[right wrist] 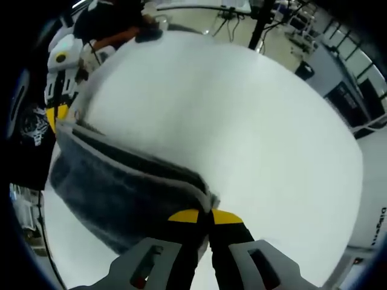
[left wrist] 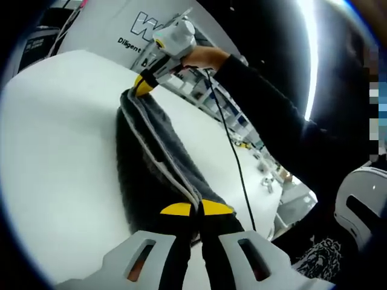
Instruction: Open the folded towel by lifting each exposed corner and separating the folded layers until the towel lies flat within the target outline without major curled edges
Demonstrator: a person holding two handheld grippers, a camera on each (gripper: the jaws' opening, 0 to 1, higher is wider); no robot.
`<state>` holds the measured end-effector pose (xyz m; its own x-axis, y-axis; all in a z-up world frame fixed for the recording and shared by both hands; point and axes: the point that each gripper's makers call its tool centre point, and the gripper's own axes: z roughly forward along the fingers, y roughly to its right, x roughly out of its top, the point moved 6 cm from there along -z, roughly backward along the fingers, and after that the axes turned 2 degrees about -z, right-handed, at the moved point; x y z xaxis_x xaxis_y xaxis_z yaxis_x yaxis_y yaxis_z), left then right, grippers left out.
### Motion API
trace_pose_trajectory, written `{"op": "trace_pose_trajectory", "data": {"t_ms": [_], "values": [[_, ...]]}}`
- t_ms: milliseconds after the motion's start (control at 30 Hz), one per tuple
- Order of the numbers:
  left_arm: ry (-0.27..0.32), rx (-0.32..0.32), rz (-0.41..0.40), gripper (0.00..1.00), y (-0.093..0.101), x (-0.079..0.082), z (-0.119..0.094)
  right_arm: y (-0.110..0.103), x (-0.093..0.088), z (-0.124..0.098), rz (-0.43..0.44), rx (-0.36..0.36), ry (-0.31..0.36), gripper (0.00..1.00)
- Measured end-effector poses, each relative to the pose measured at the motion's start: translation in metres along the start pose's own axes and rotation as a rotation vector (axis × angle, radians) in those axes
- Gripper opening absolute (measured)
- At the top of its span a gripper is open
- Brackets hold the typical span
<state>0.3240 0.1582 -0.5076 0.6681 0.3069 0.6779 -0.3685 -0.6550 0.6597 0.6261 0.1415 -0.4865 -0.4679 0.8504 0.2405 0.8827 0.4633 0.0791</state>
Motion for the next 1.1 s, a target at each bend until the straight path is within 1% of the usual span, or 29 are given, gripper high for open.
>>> {"op": "trace_pose_trajectory", "data": {"t_ms": [200,300,367,567,667,867,1100], "values": [[0.008,-0.004,0.003,0.02,0.001,0.003,-0.003,0.001,0.002,-0.002,0.003,-0.007,0.006,0.01],[0.010,-0.005,0.004,0.02,0.002,0.000,-0.001,-0.001,0.000,-0.001,0.004,-0.007,0.005,0.01],[0.012,-0.012,0.003,0.02,0.003,0.001,0.000,-0.005,-0.001,-0.001,0.007,-0.008,0.006,0.01],[0.015,-0.024,0.005,0.02,0.005,0.003,0.000,-0.006,-0.005,-0.007,0.018,-0.015,0.017,0.01],[0.021,-0.026,0.009,0.02,0.009,-0.001,0.002,-0.011,-0.007,-0.009,0.022,-0.020,0.020,0.01],[0.024,-0.032,0.026,0.02,0.014,0.000,0.003,-0.011,-0.003,-0.016,0.028,-0.031,0.032,0.01],[0.048,-0.053,0.028,0.02,0.022,0.005,0.000,-0.012,-0.004,-0.020,0.028,-0.040,0.034,0.01]]}}
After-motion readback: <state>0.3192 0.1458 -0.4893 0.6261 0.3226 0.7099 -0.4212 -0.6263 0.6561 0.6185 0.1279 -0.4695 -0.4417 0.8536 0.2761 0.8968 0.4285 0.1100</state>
